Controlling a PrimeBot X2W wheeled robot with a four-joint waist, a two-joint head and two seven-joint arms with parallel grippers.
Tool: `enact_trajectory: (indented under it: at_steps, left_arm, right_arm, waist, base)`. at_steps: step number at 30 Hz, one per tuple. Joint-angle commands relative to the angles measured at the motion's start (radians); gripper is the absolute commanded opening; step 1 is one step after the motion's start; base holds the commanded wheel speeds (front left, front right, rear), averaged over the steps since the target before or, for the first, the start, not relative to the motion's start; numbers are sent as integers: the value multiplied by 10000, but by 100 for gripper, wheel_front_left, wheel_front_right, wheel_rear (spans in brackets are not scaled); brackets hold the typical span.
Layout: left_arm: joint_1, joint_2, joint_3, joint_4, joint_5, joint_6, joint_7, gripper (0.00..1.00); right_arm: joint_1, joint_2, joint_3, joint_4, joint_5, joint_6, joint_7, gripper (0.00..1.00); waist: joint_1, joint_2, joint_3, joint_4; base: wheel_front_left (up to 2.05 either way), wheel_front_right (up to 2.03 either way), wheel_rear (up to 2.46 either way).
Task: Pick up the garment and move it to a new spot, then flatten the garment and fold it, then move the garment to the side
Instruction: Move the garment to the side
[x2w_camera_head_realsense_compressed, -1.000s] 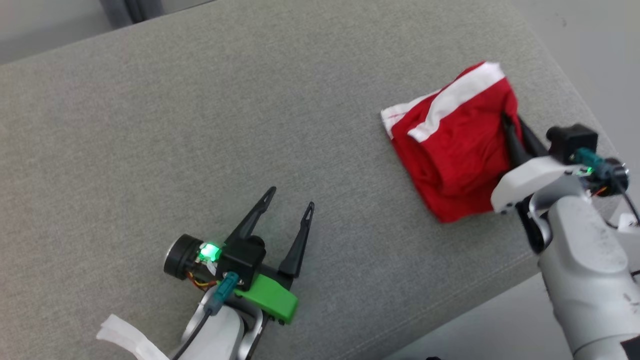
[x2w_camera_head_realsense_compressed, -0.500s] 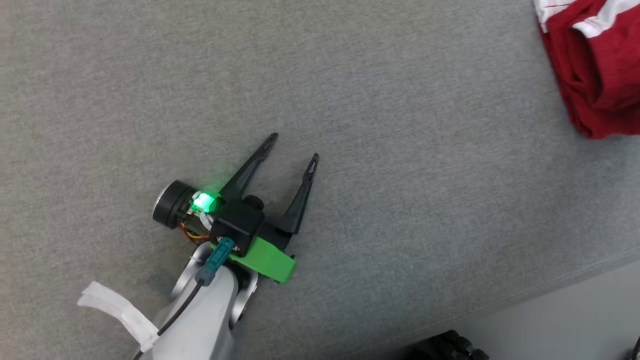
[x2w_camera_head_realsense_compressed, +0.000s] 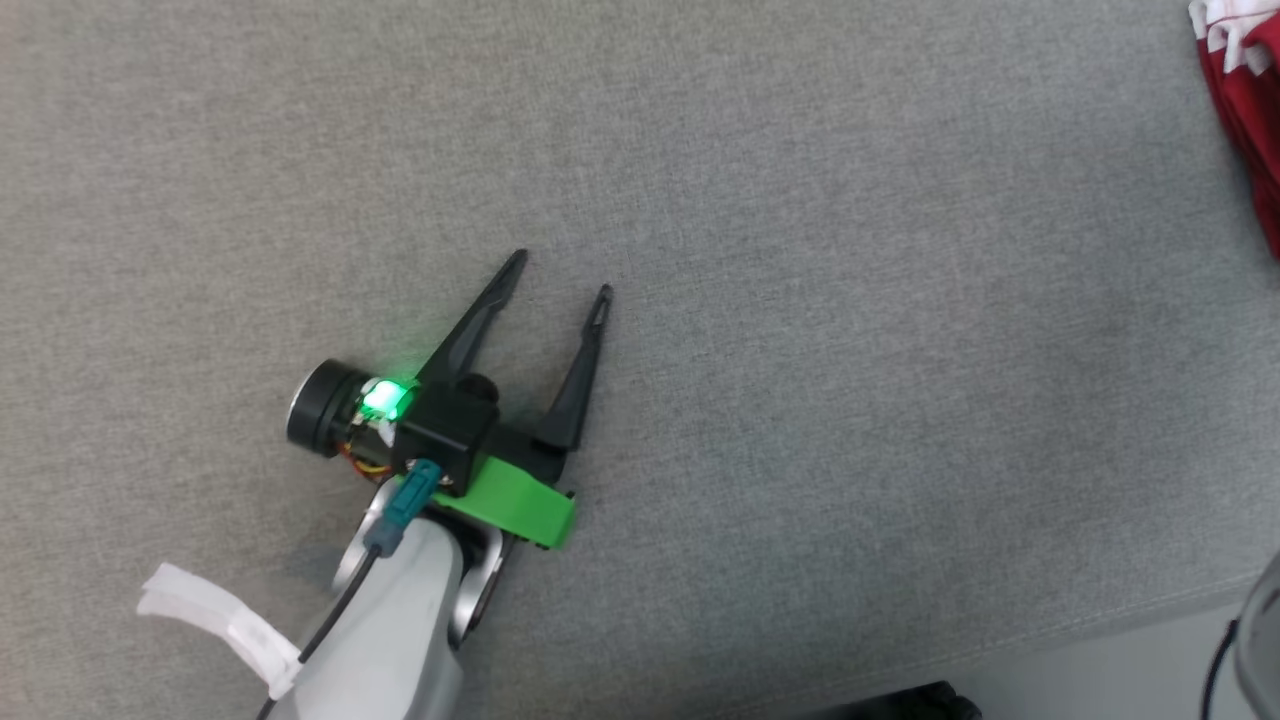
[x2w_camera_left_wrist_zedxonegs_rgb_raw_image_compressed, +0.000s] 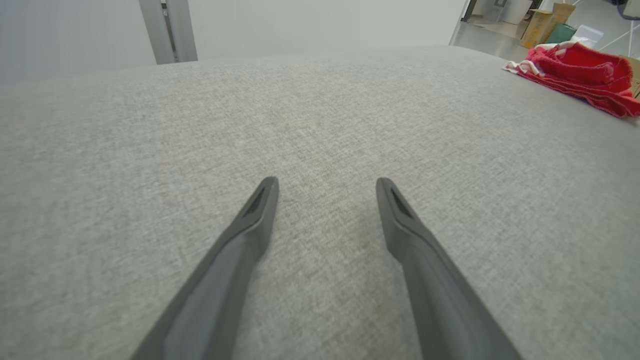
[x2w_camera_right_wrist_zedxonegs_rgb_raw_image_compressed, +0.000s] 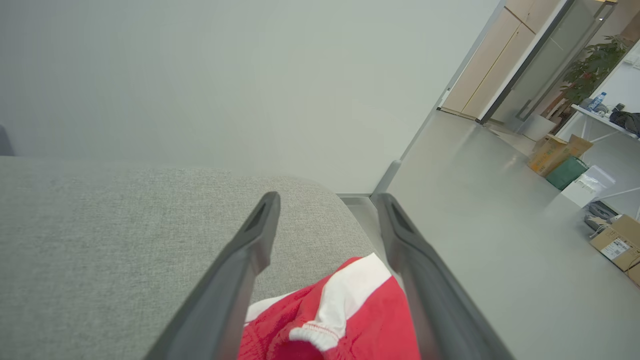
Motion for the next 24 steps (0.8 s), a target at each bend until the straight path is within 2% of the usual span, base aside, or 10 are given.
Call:
enact_trajectory:
  at_steps: [1, 7, 12, 18, 24]
  left_arm:
    - [456, 278, 224, 343, -87, 97, 75, 100]
    - [721, 93, 804, 398, -220, 256, 49, 100]
    - [1101, 6, 1441, 478, -371, 444, 48, 100]
    - [1650, -40, 2055, 613, -494, 597, 46, 100]
    - [2261, -50, 2503, 792, -466, 703, 46, 100]
  right_arm:
    - [258, 115, 123, -232, 412, -19, -3, 100]
    - [1112, 699, 1671, -1300, 1742, -19, -3, 100]
    - [1946, 949, 2958, -1597, 2351, -19, -3, 100]
    - [3280, 1299, 3856, -1512, 2886, -19, -3, 100]
    - [4754, 1573, 4094, -1313, 3261, -19, -3, 100]
  waist:
    - [0, 0, -627, 61]
    - [0, 0, -1870, 299]
    - [0, 0, -2751, 600]
    - [0, 0, -3777, 1022]
    - [0, 0, -4640, 1334]
  base:
    - [0, 0, 0]
    - [0, 0, 0]
    - [0, 0, 0]
    - [0, 0, 0]
    - [0, 0, 0]
